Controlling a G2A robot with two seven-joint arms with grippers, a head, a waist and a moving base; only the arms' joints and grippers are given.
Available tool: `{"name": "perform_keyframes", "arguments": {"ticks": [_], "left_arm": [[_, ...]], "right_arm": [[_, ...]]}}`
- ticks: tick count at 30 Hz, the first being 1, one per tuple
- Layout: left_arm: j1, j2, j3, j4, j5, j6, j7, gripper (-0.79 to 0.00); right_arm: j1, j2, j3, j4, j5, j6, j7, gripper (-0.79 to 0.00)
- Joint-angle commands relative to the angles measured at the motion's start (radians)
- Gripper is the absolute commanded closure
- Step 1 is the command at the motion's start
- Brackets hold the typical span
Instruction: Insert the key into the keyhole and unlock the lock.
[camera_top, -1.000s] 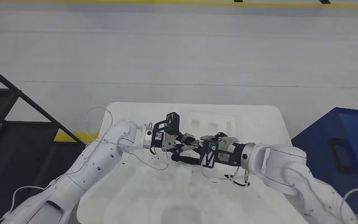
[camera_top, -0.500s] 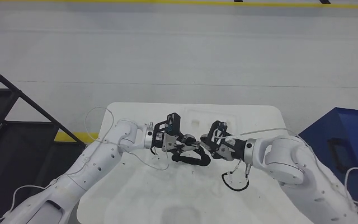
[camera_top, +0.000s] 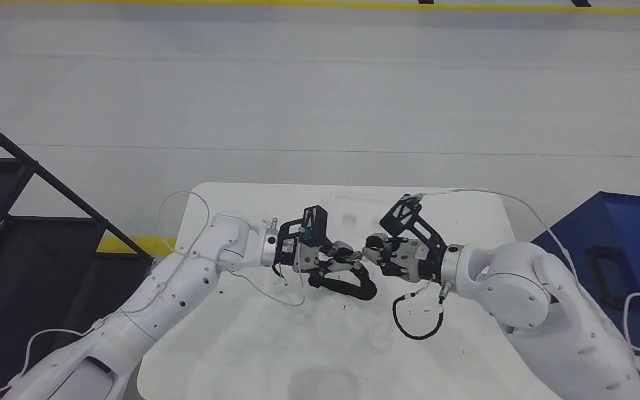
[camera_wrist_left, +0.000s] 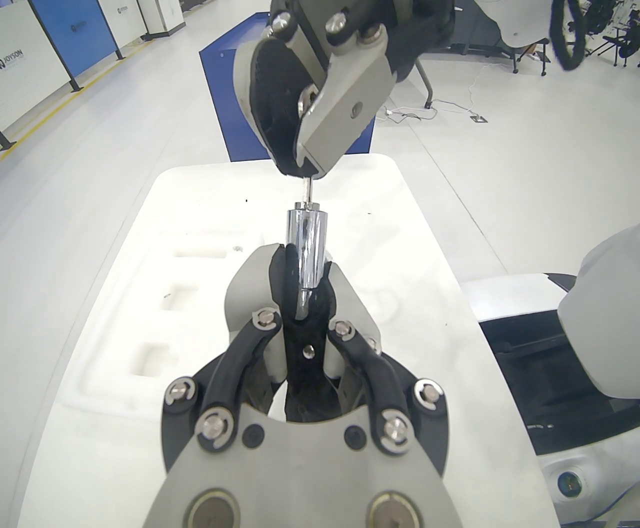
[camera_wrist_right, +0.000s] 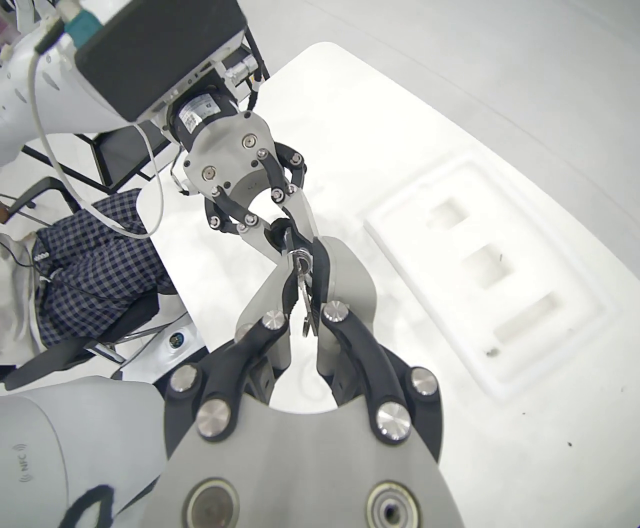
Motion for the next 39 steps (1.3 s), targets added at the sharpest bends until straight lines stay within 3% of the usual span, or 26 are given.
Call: {"name": "perform_keyframes", "arguments": {"ticks": [1,16,18,19,20,28,34,39], "left_arm": [[-0.002,-0.001,0.002,-0.002,0.018,0.0,0.013,0.0],[0.0,-0.002,-0.005,-0.043,0.217,0.0,0.131,0.0],[0.004,-0.002,-0.01,-0.042,0.24,0.0,0.149,0.0],[0.005,-0.002,-0.012,-0.04,0.249,0.001,0.155,0.0],[0.008,-0.003,-0.015,-0.036,0.254,0.004,0.162,0.0],[0.025,-0.007,-0.051,0.008,0.194,0.004,0.23,0.0],[0.041,-0.008,-0.082,0.012,0.171,0.014,0.256,0.0],[0.055,-0.008,-0.104,0.005,0.167,0.017,0.273,0.0]], "right_arm": [[-0.004,0.0,0.008,-0.004,0.022,0.028,0.01,0.0],[-0.04,-0.004,0.044,0.011,0.193,0.142,0.024,0.0],[-0.041,-0.004,0.05,0.009,0.198,0.144,0.022,-0.289],[-0.041,-0.004,0.053,0.008,0.202,0.145,0.022,-0.563],[-0.042,-0.003,0.057,0.007,0.204,0.145,0.022,-0.785],[-0.067,0.003,0.119,0.02,0.187,0.031,-0.052,-0.785],[-0.104,0.011,0.16,0.045,0.118,-0.175,-0.136,-0.785],[-0.115,0.009,0.131,0.103,0.065,-0.327,-0.2,-0.785]]}}
